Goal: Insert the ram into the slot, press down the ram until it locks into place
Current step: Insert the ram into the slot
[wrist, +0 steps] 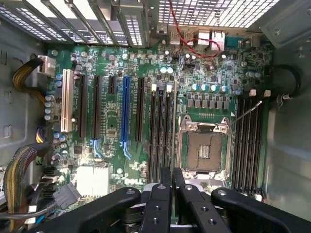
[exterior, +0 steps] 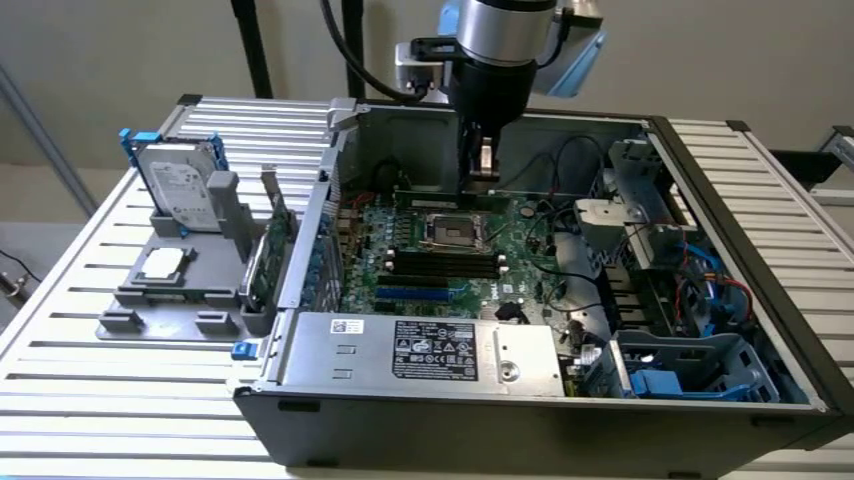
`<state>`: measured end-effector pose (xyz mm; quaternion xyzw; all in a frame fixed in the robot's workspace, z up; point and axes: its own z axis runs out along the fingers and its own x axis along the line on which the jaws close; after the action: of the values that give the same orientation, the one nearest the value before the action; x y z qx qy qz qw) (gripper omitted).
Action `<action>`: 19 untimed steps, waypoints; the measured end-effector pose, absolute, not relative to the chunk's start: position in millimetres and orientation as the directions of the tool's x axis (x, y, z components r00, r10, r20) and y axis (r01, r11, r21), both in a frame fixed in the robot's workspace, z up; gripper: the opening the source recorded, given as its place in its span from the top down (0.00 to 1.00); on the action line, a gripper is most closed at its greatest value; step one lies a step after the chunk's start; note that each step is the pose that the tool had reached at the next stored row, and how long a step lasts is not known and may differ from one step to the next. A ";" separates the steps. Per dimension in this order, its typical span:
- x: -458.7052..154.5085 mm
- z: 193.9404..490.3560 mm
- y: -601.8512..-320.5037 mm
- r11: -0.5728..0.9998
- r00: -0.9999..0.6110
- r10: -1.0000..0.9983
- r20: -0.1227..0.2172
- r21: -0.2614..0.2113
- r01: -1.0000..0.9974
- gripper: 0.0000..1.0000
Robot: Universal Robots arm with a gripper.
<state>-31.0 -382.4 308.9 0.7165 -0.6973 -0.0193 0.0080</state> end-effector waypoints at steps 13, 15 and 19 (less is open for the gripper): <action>-30.3 285.3 -383.0 -0.027 0.027 -1.000 -0.017 0.038 -0.999 0.87; -30.2 281.7 -383.1 -0.027 0.027 -1.000 -0.017 0.038 -0.999 0.87; -30.1 274.3 -383.6 -0.027 0.027 -1.000 -0.017 0.038 -0.999 0.87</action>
<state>-30.1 -383.6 274.3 0.7165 -0.6973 -0.0193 0.0079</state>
